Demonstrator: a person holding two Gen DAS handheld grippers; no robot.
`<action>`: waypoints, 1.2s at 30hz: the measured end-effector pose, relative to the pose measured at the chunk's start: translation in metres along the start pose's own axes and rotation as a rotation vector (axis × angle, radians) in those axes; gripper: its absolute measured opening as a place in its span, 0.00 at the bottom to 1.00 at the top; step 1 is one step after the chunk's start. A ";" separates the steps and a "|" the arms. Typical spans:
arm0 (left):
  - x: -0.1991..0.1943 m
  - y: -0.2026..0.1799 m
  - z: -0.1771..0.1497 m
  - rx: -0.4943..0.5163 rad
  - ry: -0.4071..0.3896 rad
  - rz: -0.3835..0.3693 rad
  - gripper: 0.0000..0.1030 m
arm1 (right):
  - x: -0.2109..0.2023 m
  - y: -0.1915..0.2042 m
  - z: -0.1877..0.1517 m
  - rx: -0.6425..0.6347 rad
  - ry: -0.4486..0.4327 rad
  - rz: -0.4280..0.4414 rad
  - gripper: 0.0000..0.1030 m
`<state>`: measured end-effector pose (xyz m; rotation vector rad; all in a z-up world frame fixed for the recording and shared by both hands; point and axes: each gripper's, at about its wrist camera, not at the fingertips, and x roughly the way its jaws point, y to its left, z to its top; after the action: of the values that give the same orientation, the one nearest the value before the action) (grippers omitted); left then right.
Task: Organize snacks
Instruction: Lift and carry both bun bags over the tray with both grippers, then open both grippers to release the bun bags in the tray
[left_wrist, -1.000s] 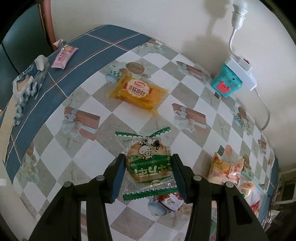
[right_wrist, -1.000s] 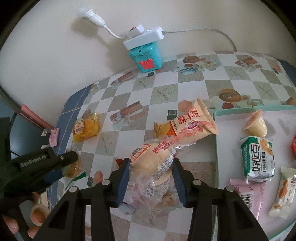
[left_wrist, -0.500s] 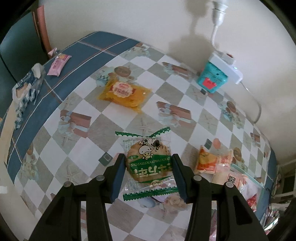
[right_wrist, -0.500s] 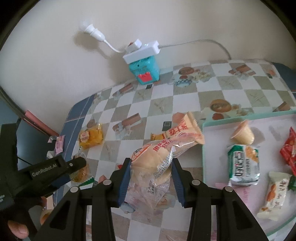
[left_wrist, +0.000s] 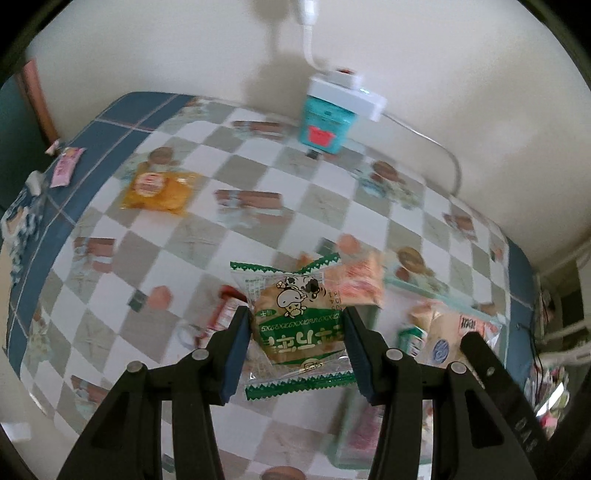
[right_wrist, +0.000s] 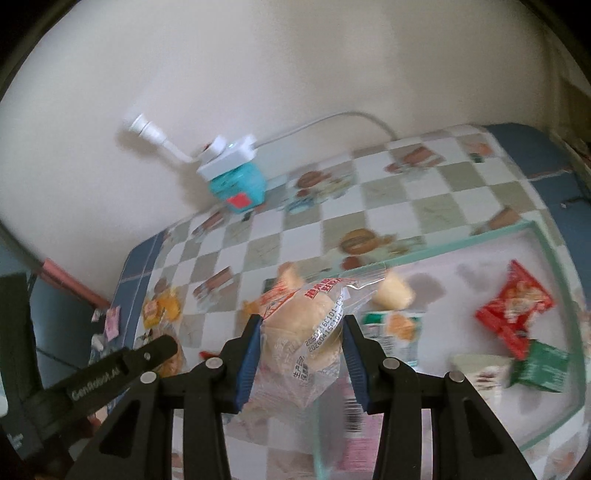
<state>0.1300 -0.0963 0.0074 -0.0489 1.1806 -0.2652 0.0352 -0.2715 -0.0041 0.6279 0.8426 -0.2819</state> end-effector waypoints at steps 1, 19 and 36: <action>0.001 -0.008 -0.003 0.015 0.005 -0.007 0.50 | -0.004 -0.013 0.003 0.025 -0.007 -0.012 0.44; 0.027 -0.111 -0.047 0.223 0.090 -0.063 0.50 | -0.036 -0.124 0.017 0.193 -0.047 -0.126 0.44; 0.043 -0.133 -0.061 0.269 0.123 -0.067 0.50 | -0.020 -0.125 0.014 0.181 -0.009 -0.136 0.44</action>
<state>0.0655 -0.2288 -0.0311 0.1653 1.2571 -0.4897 -0.0279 -0.3789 -0.0319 0.7384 0.8585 -0.4884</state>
